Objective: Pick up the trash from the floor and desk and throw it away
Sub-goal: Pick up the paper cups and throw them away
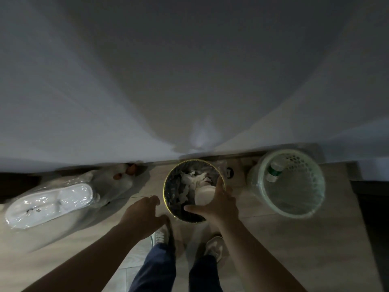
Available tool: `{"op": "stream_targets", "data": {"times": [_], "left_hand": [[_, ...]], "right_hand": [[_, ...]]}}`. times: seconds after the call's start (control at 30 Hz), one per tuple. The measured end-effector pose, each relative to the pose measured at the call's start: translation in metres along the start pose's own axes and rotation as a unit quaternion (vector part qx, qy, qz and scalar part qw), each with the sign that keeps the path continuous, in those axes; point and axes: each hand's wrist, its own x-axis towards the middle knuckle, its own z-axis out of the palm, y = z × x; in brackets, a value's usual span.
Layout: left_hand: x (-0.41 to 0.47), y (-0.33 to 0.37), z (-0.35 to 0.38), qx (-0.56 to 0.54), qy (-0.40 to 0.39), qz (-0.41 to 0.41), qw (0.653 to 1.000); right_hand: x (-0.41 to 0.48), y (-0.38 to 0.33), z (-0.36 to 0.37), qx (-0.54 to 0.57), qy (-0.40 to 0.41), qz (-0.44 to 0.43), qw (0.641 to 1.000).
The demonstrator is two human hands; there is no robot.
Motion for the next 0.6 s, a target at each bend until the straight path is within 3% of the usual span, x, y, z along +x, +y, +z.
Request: {"op": "stream_targets", "data": {"times": [0.2,0.3,0.6], "left_hand": [[-0.005,-0.022,-0.011,0.021,0.024,0.009,0.999],[-0.019,-0.025,-0.019,0.040,0.018,0.012,0.999],[-0.115,0.005,-0.078,0.035,0.080,0.049,0.995]], "right_hand": [[0.003,-0.021,0.013,-0.057,0.053,-0.085,0.993],[-0.021,-0.023,0.005,-0.114,0.025,-0.113,0.987],[-0.134,-0.039,-0.074,-0.142,0.060,-0.218,0.964]]}}
